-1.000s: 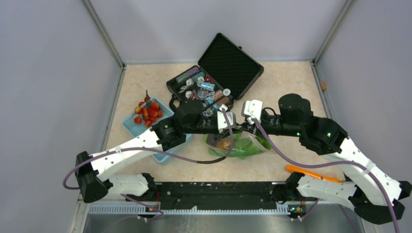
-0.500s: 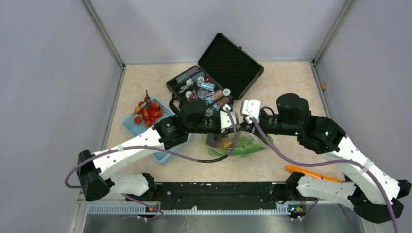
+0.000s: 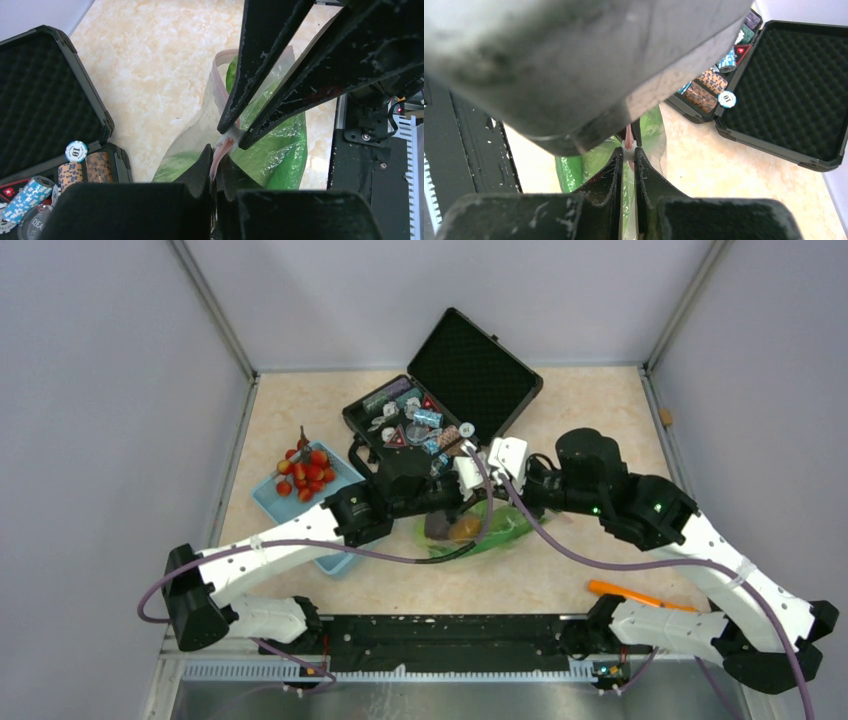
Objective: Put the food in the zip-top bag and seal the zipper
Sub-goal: Zip the zipper food storage bag at the center of the board.
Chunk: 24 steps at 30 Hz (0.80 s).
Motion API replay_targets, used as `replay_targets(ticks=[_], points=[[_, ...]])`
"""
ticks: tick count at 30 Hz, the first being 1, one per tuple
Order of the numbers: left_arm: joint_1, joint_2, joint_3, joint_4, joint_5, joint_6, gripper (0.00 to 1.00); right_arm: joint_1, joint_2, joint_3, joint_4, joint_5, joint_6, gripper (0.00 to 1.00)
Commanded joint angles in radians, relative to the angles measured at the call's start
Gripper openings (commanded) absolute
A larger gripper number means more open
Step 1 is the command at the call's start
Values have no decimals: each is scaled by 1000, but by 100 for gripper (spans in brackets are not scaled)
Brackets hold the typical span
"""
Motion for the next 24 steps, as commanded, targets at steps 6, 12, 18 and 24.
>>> replay_targets(ticks=[6,12,18,24], points=[[11,-89,-35,236,-29,-67,0,8,-51,-32,-88,106,38,0],[7,-127,-50,257,-37,-80,0,4,-66,-30,-88,99,40,0],[6,-148,-63,263,-34,-82,0,-24,-73,-23,-101,79,27,0],[8,-104,-15,196,212,-56,15,-35,-92,-18,-52,1,21,0]])
